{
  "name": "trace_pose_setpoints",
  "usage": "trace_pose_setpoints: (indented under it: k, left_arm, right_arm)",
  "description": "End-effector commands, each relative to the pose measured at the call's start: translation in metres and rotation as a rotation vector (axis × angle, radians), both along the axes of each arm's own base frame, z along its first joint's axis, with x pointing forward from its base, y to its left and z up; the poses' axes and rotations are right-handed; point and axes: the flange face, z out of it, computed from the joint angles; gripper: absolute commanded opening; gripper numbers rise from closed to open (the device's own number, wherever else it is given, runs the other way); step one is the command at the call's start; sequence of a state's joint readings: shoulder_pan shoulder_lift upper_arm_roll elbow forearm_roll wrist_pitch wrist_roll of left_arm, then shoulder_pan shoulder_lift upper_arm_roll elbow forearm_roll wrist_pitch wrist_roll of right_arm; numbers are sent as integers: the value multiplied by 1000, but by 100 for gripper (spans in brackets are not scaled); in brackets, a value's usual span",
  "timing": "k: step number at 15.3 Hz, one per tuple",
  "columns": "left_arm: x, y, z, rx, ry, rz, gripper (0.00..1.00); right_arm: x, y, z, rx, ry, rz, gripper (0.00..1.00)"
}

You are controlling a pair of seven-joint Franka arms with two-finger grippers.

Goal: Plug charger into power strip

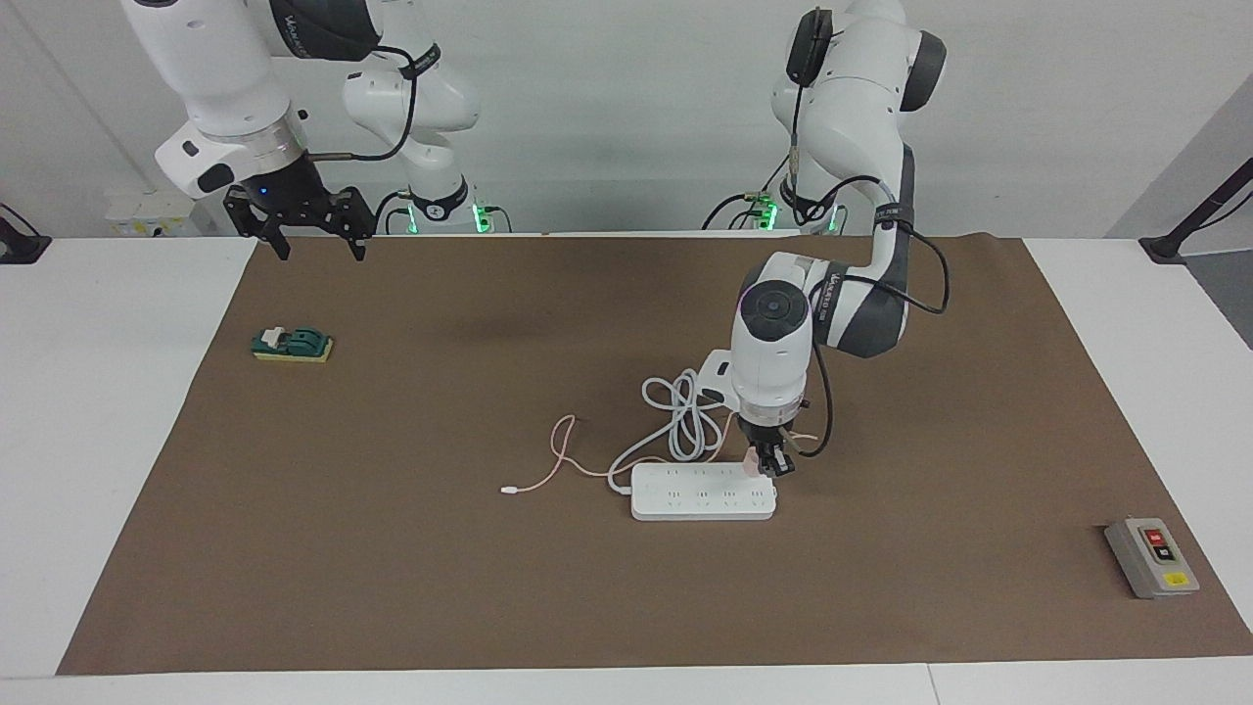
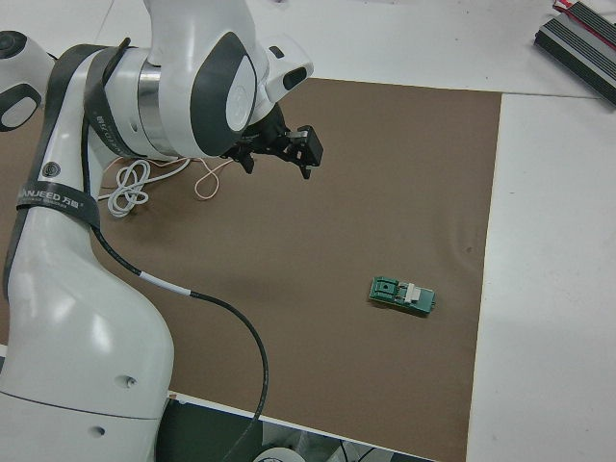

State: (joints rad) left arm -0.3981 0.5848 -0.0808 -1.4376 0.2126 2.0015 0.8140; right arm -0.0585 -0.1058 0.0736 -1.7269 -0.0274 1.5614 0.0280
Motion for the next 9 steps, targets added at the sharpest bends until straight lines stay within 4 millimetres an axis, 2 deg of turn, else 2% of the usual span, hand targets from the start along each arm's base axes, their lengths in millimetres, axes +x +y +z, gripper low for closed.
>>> trace_pose_setpoints:
  k: [1, 3, 4, 6, 9]
  left_arm:
    - [14, 12, -37, 19, 58, 39, 0]
    - [14, 13, -43, 19, 67, 39, 0]
    - [15, 12, -52, 17, 83, 41, 0]
    - [21, 10, -48, 15, 95, 45, 0]
    - [19, 7, -49, 13, 101, 40, 0]
  right_arm:
    - [-4, -2, 2, 1, -11, -9, 100]
    - [-4, -2, 1, 1, -9, -9, 100]
    - [-4, -2, 2, 1, -11, -9, 100]
    - [-4, -2, 2, 1, -11, -9, 100]
    - [-4, -2, 2, 1, -12, -12, 100]
